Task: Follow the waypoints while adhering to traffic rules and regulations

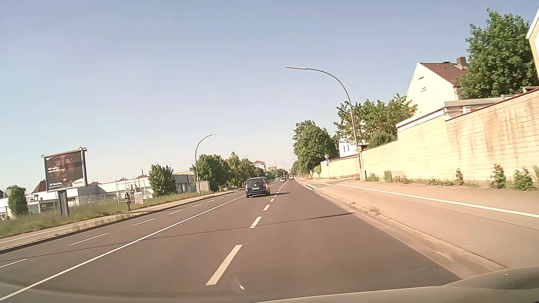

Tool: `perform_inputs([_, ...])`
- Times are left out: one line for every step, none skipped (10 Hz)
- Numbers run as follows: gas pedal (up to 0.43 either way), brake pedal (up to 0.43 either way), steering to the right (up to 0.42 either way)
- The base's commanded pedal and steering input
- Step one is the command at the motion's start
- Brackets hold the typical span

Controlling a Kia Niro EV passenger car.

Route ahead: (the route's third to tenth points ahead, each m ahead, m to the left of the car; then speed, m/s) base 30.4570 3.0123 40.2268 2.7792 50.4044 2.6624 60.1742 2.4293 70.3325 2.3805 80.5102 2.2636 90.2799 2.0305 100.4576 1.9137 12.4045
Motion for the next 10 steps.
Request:
perform_inputs([0.067,0.000,-0.005])
perform_inputs([0.067,0.000,-0.003])
perform_inputs([0.067,0.000,-0.003])
perform_inputs([0.067,0.000,-0.003])
perform_inputs([0.067,0.000,-0.001])
perform_inputs([0.067,0.000,0.000])
perform_inputs([0.067,0.000,0.000])
perform_inputs([0.067,0.000,-0.001])
perform_inputs([0.067,0.000,-0.001])
perform_inputs([0.067,0.000,-0.001])
